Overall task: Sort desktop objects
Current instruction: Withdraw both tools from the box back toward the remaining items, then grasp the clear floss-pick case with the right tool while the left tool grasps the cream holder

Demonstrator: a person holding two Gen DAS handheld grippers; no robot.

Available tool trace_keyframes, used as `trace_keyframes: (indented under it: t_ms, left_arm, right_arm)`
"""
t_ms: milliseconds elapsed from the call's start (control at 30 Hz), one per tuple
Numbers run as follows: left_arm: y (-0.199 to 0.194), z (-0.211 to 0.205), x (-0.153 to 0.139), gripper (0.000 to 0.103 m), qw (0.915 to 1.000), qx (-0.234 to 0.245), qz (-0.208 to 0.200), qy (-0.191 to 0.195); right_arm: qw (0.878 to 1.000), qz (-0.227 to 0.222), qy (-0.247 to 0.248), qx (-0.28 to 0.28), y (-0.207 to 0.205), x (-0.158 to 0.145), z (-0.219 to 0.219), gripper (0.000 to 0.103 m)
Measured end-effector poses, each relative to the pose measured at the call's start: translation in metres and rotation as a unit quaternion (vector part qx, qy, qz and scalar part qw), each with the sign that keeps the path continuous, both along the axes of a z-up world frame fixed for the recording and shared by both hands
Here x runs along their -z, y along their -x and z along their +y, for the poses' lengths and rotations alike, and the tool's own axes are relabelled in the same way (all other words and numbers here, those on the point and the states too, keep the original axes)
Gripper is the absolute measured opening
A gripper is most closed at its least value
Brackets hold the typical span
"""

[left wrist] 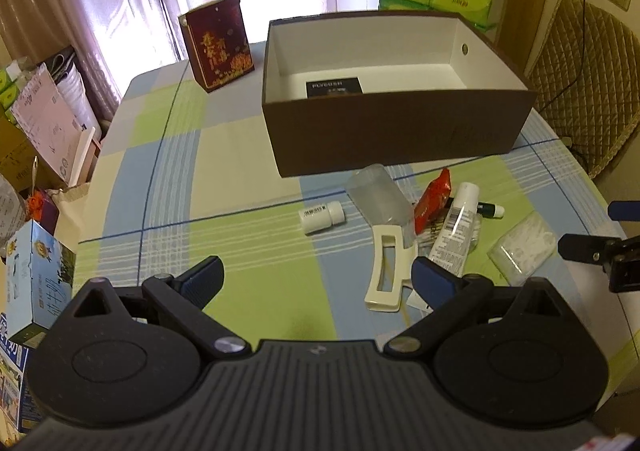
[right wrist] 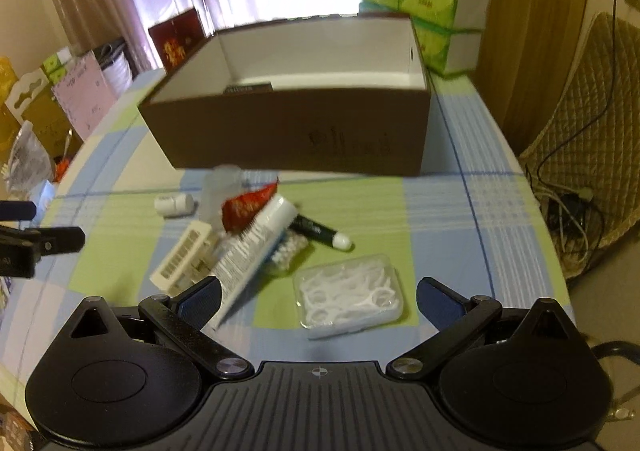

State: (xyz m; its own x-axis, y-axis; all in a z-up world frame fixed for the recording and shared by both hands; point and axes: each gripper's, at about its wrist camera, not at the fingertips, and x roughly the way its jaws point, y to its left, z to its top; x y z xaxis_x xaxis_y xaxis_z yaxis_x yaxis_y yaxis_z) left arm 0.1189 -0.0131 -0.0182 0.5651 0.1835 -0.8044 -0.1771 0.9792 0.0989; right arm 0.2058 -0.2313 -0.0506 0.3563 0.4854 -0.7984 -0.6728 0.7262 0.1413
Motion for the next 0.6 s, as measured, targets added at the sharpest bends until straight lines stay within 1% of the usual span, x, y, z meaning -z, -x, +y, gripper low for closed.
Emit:
trace_keyframes:
  t_ms: [133,267,367,433,467,600]
  left_arm:
    - [-0.004,0.0,0.013,0.099,0.9999,0.001,0.008,0.007]
    - [-0.008,-0.002,0.026,0.099,0.9999,0.005,0.013,0.006]
    - [-0.011,0.0,0.035,0.099,0.9998,0.005,0.017,0.012]
    - [-0.014,0.002,0.041,0.099,0.9996,0.003,0.021,0.019]
    - [-0.016,0.003,0.044,0.099,0.9995,0.002,0.023,0.021]
    - [-0.022,0.004,0.058,0.098,0.9993,0.001,0.034,0.016]
  right_arm:
    - [1.0,0.003,0.01,-0.007,-0.003,0.017,-0.002,0.101]
    - [1.0,0.008,0.009,-0.007,-0.007,0.032,-0.005,0.101]
    - [1.0,0.008,0.008,-0.009,-0.012,0.041,-0.007,0.1]
    - [1.0,0.006,0.012,-0.01,-0.016,0.047,-0.007,0.098]
    - [1.0,0.006,0.013,-0.011,-0.017,0.051,-0.007,0.096]
    - [1.0,0.013,0.019,-0.011,-0.025,0.061,-0.005,0.093]
